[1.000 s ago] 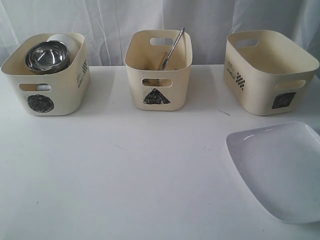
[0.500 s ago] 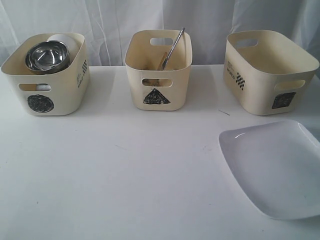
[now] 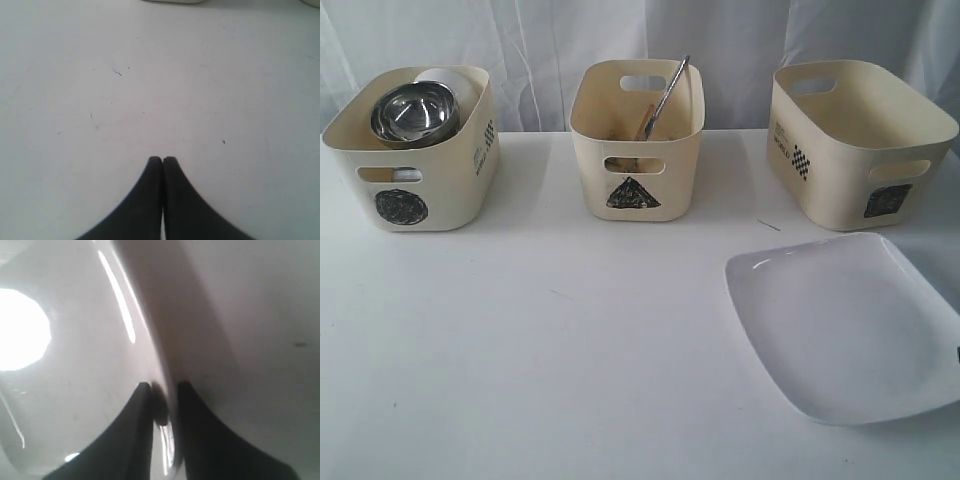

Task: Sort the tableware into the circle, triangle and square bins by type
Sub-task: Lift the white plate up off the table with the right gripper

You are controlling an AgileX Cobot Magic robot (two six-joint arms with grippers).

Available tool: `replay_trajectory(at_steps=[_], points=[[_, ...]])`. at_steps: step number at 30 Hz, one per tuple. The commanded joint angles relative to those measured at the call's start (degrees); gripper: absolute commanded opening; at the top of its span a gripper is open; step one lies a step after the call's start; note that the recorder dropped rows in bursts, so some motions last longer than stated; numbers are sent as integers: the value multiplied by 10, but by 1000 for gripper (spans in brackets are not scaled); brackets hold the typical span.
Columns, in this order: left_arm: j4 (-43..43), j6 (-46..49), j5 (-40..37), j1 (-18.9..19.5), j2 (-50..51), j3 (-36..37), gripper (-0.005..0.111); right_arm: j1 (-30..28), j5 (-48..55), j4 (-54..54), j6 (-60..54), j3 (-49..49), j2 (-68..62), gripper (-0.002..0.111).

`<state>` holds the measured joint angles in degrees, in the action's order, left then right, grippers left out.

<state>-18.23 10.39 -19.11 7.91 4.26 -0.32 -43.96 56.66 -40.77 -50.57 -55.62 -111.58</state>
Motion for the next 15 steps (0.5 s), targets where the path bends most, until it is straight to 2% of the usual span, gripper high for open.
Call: replay_trajectory(at_steps=[1, 11, 15], points=[[-4, 2, 1, 0, -2, 3, 0, 3, 71, -86, -94, 4, -3, 4], [-4, 2, 1, 0, -2, 3, 0, 3, 133, -131, -111, 4, -3, 0], [-4, 2, 1, 0, -2, 3, 0, 12, 133, -185, -110, 4, 3, 0]])
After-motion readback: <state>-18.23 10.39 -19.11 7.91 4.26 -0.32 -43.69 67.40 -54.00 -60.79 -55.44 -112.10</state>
